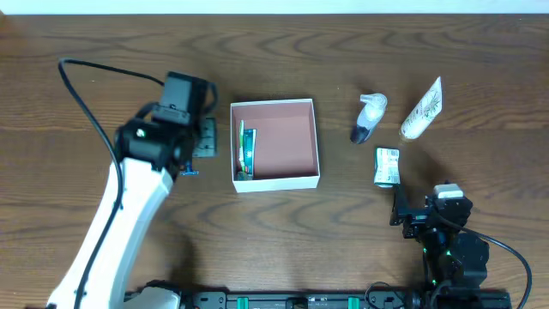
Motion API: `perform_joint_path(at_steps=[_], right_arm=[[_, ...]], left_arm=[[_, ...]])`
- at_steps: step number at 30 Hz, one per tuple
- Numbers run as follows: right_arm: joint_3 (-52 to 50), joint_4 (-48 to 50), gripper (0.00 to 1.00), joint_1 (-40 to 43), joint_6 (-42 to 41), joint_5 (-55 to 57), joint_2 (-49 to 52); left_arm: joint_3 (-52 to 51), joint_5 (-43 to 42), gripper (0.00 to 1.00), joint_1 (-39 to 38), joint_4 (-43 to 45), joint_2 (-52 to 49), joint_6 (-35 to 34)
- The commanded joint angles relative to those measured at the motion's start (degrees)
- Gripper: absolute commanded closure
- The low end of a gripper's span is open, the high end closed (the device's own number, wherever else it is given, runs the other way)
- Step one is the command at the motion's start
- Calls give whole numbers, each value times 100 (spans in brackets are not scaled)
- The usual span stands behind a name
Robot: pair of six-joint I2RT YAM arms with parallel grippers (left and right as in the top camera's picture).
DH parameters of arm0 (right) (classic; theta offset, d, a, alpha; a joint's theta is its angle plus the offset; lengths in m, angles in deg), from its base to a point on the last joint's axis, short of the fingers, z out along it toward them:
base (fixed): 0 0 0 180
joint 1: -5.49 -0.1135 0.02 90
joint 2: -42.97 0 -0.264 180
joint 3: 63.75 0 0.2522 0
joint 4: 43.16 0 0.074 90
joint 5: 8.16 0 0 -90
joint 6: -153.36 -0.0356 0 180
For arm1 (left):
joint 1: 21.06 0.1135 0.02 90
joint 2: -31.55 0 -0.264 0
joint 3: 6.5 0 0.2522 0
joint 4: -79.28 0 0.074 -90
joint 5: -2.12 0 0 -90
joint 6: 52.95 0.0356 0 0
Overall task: Pack container
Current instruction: 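Move the left gripper to the blue razor and grasp it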
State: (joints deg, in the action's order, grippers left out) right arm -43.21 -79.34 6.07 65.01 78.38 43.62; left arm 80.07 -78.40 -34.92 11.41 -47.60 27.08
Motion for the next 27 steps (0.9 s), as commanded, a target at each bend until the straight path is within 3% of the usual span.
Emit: perform_joint_path(at_steps=[1,11,18,22,27], right_arm=[[-15,-7,1,63,-76,-44,-33],[-15,-7,1,63,-76,-44,-33],[-15,-7,1,63,-76,-44,-33],[-15,-7,1,63,-76,-44,-33],[-15,-7,1,63,-76,-44,-33]], left_arm=[[-356,59,34,562,151,-595,293],[-446,-909,39,1338,966,-2583,1095],[-446,-907,40,1331,1314,-2970,1279],[-446,-907,50,1331,1353,-3191,1276],[-446,-907,55,1331,1355,-3451,1279]])
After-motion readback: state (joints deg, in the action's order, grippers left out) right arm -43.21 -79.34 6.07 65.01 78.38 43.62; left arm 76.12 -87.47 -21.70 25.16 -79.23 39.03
